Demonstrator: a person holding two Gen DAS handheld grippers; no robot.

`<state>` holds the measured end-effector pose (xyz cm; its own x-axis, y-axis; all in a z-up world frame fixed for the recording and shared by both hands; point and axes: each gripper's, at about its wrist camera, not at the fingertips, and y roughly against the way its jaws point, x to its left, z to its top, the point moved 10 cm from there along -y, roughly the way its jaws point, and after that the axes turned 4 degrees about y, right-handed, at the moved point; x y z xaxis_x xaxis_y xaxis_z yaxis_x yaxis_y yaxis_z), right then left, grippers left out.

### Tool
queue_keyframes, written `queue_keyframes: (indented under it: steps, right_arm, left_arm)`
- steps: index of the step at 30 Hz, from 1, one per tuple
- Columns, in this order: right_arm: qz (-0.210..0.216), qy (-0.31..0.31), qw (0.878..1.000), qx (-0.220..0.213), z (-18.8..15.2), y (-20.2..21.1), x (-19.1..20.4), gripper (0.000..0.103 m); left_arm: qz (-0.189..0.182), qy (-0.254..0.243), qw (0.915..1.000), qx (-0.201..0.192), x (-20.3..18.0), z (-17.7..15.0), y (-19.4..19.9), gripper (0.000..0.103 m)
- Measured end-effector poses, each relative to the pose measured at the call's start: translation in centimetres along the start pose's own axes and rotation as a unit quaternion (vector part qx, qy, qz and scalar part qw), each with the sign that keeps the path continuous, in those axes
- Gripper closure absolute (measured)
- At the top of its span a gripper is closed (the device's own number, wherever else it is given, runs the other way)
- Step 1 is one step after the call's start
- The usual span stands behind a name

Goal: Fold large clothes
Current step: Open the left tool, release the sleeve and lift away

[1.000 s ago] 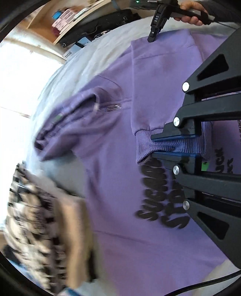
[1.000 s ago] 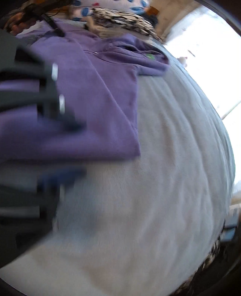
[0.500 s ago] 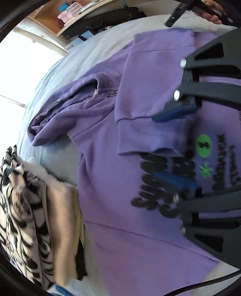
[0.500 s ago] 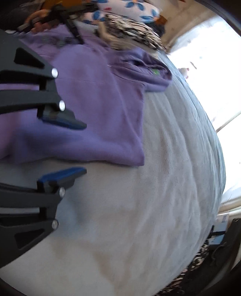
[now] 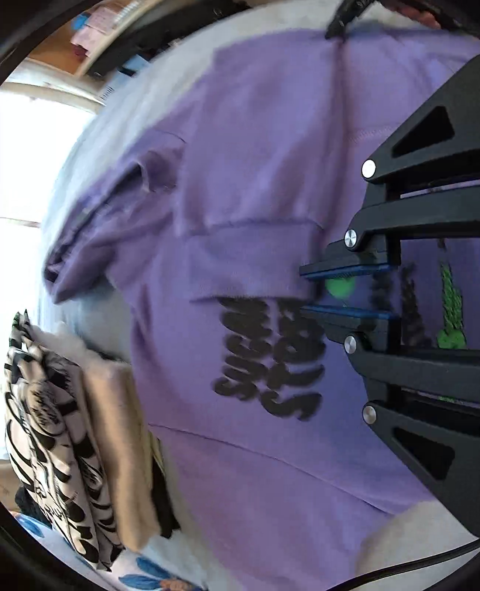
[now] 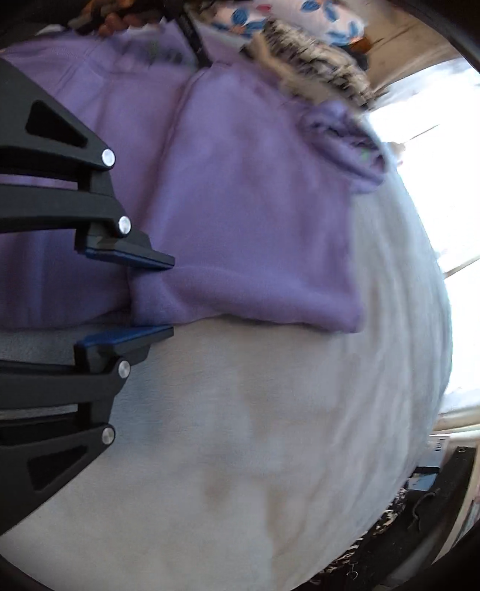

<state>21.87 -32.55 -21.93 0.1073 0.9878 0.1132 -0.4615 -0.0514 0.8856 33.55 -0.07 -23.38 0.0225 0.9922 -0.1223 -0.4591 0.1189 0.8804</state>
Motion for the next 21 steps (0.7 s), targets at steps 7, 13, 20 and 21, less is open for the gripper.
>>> queue_keyframes:
  steps: [7, 13, 20, 21]
  right_arm:
    - [-0.055, 0.024, 0.997, -0.043, 1.9, 3.9, 2.1, 0.06]
    - [-0.037, 0.066, 0.996, -0.047, 2.4, 3.7, 7.2, 0.06]
    - [0.01, 0.079, 0.995, -0.053, 2.9, 2.0, 12.5, 0.06]
    - [0.006, 0.08, 0.996, -0.049, 2.7, 1.5, 12.5, 0.06]
  left_arm:
    - [0.025, -0.012, 0.9991, -0.032, -1.0, 0.8, 3.9, 0.072]
    - [0.007, -0.046, 0.9964, -0.07, -6.6, 1.1, 6.3, 0.062]
    - [-0.024, -0.046, 0.9981, -0.033, -12.1, 0.0, 2.6, 0.062]
    - [-0.015, -0.049, 0.9983, -0.027, -12.2, -0.2, 1.9, 0.062]
